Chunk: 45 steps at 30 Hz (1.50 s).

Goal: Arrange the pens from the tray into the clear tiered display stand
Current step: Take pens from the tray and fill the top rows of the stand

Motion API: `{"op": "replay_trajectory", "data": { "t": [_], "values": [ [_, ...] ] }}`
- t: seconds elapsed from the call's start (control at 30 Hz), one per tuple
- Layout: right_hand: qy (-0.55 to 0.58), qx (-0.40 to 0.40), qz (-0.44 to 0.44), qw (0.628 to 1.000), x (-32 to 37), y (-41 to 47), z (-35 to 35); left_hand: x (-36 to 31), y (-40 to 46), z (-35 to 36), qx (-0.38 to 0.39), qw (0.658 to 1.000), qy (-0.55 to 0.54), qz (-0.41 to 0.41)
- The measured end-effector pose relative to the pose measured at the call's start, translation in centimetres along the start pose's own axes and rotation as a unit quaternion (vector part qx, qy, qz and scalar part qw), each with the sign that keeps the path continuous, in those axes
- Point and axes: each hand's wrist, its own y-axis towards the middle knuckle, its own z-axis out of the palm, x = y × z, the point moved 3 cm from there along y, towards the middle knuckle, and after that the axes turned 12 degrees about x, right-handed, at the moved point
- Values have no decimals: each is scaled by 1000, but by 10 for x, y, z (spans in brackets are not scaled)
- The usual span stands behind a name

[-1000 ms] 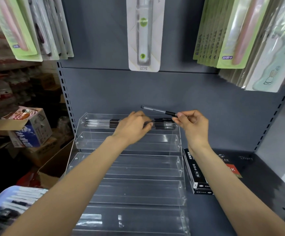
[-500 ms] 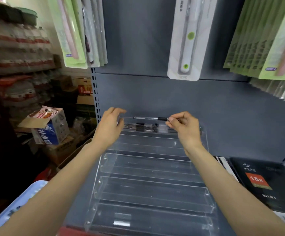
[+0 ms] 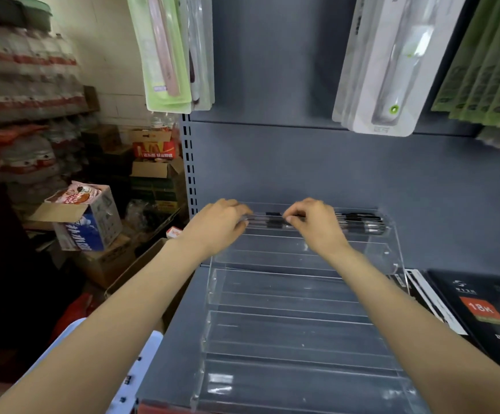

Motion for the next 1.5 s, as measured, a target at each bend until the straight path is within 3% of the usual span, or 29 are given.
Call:
{"op": "replay_trajectory", "data": {
  "t": [0.57, 0.83, 0.97, 1.23, 1.37, 1.5],
  "values": [
    [-82, 2, 4, 997, 4, -13, 0, -2, 5, 1, -14, 999, 40, -35],
    [-74, 51, 5, 996, -1, -13, -6, 0, 1, 0, 9, 998, -31, -48],
    [-64, 37, 0, 997, 2, -14, -6, -3, 0, -1, 7, 997, -51, -52],
    [26, -9, -41, 999, 25, -25, -3, -17, -22, -15, -125, 987, -70, -69],
    [64, 6, -69, 996, 58, -37, 12, -11, -61, -12, -182, 975, -94, -87],
    [60, 46, -93, 993, 107, -50, 44, 23, -113, -1, -189, 965, -133, -123]
  ]
}}
